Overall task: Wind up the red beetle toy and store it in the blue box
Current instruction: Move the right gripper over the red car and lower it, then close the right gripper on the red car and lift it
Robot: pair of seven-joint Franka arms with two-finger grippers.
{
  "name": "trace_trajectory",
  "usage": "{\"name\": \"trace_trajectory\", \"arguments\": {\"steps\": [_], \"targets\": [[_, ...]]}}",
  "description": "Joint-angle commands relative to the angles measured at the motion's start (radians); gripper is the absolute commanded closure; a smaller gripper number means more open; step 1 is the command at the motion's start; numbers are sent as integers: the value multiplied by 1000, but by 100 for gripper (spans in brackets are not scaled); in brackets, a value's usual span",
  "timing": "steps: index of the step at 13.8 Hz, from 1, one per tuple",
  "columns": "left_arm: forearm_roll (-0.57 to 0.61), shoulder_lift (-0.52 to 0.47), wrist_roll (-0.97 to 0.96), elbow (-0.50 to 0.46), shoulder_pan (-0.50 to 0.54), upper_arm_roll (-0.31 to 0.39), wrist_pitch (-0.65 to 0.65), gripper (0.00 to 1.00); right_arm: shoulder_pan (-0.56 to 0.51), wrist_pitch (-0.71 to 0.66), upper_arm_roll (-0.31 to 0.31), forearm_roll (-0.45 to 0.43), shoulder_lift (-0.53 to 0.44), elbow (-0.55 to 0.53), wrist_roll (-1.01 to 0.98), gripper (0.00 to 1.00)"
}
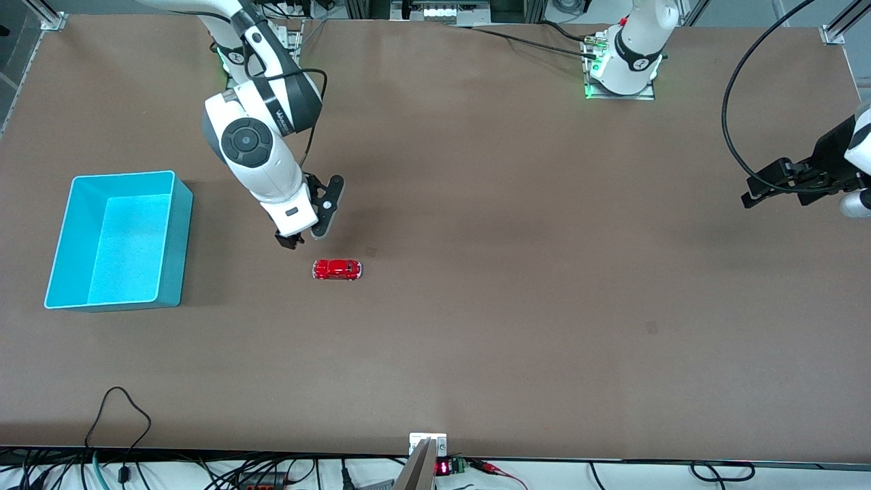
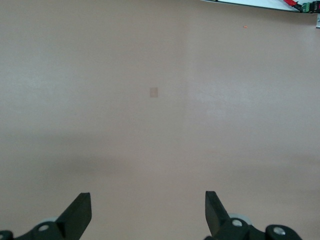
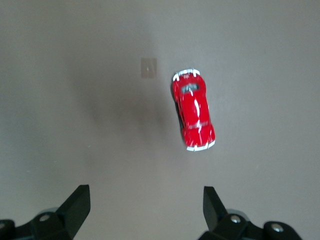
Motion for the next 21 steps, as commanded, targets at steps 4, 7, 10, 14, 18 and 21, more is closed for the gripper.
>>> {"name": "trace_trajectory", "arguments": {"steps": [4, 7, 10, 14, 18, 21], "targets": [[27, -1, -1, 9, -4, 5, -30, 0, 16, 132, 2, -13, 48, -39, -126, 0], [28, -3, -1, 1, -1, 6, -47, 0, 30, 198, -1, -22, 102, -27, -129, 0], [28, -5, -1, 1, 0, 6, -78, 0, 28, 252, -13, -24, 163, 9, -135, 0], [28, -5, -1, 3, 2, 6, -73, 0, 37, 253, -70, -10, 225, 78, -184, 0], [28, -6, -1, 3, 2, 5, -72, 0, 50, 258, -92, -5, 265, 121, -195, 0], [28, -6, -1, 3, 0, 5, -70, 0, 89, 273, -108, -8, 276, 122, -192, 0]]}}
